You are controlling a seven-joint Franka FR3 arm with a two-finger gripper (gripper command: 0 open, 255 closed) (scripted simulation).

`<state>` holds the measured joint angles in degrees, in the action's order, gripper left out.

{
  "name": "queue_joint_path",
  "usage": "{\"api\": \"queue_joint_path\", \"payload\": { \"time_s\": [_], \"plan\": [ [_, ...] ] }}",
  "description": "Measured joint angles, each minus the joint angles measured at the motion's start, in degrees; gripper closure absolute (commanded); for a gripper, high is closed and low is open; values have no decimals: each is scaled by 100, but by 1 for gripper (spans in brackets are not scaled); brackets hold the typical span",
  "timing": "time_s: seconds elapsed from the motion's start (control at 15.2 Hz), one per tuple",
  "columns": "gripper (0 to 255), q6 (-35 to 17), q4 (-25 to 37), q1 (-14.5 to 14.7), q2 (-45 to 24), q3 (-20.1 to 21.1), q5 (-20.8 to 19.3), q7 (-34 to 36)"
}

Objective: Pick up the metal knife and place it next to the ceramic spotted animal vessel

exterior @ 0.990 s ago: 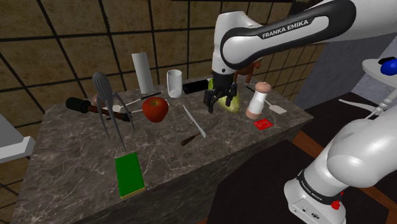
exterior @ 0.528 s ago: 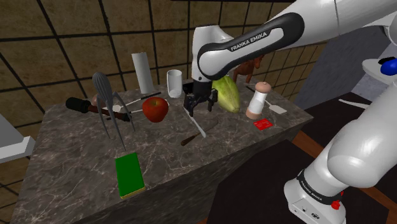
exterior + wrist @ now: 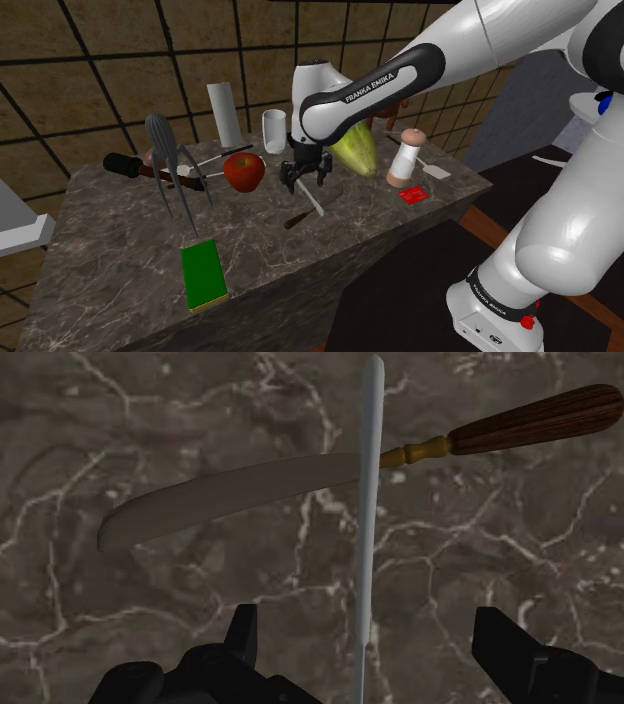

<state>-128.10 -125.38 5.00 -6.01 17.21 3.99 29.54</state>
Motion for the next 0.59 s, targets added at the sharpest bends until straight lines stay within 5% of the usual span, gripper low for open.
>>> {"api": "queue_joint_path", "payload": {
  "time_s": [0.53, 0.59],
  "plan": [
    [0, -109, -52, 8, -56, 2, -15, 13],
    [255, -109, -52, 8, -56, 2, -15, 13]
  ]
}}
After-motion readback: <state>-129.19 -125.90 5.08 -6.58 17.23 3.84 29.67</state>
